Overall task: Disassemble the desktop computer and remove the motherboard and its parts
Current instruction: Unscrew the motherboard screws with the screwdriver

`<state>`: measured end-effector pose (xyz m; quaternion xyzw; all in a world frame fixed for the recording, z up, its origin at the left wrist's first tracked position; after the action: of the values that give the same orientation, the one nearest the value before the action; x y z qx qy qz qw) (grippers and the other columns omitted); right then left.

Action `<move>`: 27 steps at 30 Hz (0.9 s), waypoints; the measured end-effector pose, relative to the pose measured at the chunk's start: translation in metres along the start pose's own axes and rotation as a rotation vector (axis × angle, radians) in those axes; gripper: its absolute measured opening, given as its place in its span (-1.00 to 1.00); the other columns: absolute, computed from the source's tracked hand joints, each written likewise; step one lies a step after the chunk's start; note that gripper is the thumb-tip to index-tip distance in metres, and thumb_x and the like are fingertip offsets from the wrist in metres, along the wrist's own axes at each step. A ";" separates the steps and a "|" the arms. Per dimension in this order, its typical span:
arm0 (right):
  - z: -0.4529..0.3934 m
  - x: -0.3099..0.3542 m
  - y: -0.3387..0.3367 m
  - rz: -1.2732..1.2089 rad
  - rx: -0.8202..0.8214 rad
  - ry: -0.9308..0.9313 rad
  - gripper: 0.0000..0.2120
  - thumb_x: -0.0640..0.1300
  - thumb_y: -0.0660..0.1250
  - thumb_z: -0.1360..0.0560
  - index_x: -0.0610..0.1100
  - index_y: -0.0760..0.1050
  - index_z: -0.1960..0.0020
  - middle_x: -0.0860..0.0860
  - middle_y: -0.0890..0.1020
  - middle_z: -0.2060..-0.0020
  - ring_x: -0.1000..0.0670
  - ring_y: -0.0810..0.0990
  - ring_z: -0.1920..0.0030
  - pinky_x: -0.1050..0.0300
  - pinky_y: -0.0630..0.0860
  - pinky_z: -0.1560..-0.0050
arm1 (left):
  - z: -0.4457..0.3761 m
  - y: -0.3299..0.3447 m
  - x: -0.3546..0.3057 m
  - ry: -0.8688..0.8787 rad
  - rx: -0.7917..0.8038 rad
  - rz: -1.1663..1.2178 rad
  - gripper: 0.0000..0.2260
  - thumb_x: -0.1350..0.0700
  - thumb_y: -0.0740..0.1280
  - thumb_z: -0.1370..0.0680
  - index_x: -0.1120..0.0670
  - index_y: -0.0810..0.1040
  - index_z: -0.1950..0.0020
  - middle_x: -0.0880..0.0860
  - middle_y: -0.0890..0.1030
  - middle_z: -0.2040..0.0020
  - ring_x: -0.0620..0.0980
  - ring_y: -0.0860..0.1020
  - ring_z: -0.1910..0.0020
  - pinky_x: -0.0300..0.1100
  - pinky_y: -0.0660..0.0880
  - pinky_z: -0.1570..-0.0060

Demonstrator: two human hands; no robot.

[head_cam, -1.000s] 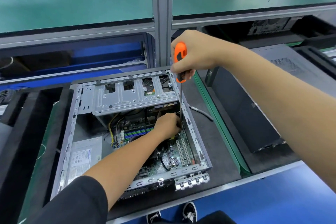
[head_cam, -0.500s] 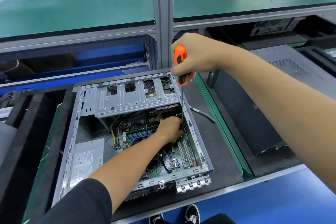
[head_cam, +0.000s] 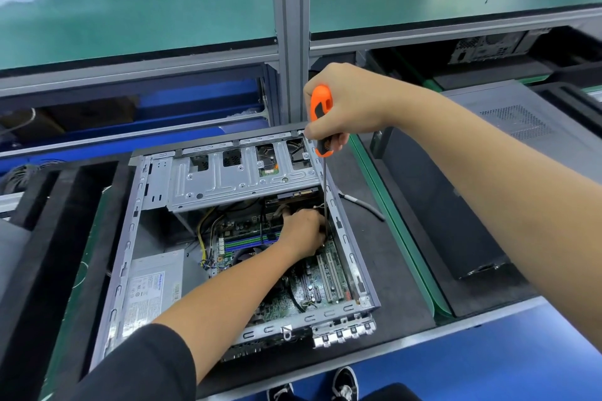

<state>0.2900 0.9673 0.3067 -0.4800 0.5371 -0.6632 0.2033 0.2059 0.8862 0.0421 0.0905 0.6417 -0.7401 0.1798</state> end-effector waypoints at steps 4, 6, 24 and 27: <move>0.000 0.001 -0.001 -0.009 0.015 0.009 -0.72 -0.03 0.48 -0.38 -0.25 0.52 0.17 -0.19 0.63 0.26 0.12 0.51 0.46 0.31 0.46 0.44 | 0.000 0.002 0.001 0.037 0.002 -0.065 -0.86 0.16 0.30 -0.48 0.08 0.61 0.01 0.06 0.60 0.03 0.14 0.54 -0.05 0.17 0.31 -0.17; 0.001 0.001 -0.001 0.000 0.014 0.001 -0.71 -0.03 0.48 -0.38 -0.25 0.52 0.16 -0.20 0.63 0.25 0.04 0.55 0.42 0.25 0.51 0.39 | 0.000 0.003 0.002 0.057 0.011 -0.086 -0.85 0.14 0.30 -0.50 0.10 0.58 -0.04 0.09 0.57 -0.01 0.15 0.53 -0.06 0.17 0.31 -0.16; 0.003 0.014 -0.003 0.019 0.057 -0.027 -0.71 -0.06 0.48 -0.40 -0.28 0.53 0.11 -0.19 0.64 0.23 0.04 0.58 0.20 0.01 0.60 0.19 | -0.004 0.006 -0.003 0.169 0.020 -0.333 -0.70 -0.02 0.25 -0.57 0.11 0.48 -0.22 0.10 0.55 -0.10 0.13 0.54 -0.07 0.04 0.23 -0.15; 0.002 0.014 -0.003 0.038 0.043 -0.037 -0.70 -0.03 0.48 -0.38 -0.27 0.54 0.12 -0.19 0.64 0.22 -0.06 0.62 0.25 0.04 0.58 0.24 | -0.002 0.009 -0.004 0.125 0.016 -0.314 -0.70 -0.04 0.24 -0.57 0.13 0.49 -0.19 0.11 0.56 -0.09 0.13 0.54 -0.06 0.07 0.21 -0.19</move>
<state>0.2859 0.9561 0.3149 -0.4774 0.5279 -0.6615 0.2362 0.2123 0.8882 0.0350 0.0364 0.6520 -0.7571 0.0210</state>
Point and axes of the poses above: each hand's wrist, its own z-axis away from the middle knuckle, its own y-axis out of the palm, x = y × z, the point moved 1 cm from there along -z, towards the middle knuckle
